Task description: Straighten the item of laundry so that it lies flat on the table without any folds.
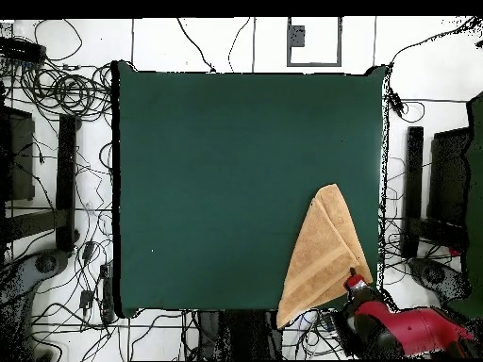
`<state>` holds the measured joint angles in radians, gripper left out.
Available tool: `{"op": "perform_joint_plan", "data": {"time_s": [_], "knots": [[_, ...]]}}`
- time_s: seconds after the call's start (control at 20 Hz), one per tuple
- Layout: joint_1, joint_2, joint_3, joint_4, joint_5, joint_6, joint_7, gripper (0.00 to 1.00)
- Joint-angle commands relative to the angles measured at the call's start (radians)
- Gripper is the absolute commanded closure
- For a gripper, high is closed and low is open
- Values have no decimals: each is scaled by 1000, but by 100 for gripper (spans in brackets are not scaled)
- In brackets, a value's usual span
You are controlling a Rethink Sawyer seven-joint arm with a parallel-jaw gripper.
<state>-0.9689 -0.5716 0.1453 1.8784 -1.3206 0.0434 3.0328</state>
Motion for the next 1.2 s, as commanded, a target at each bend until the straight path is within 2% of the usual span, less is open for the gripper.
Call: {"op": "perform_joint_plan", "data": {"time_s": [0.05, 0.2, 0.4, 1.2], "knots": [[58, 74, 136, -3, 47, 34, -100, 0], [35, 43, 165, 22, 91, 115, -165, 0], [48, 36, 157, 16, 117, 165, -199, 0], [45, 11, 169, 28, 187, 259, -259, 0]]}}
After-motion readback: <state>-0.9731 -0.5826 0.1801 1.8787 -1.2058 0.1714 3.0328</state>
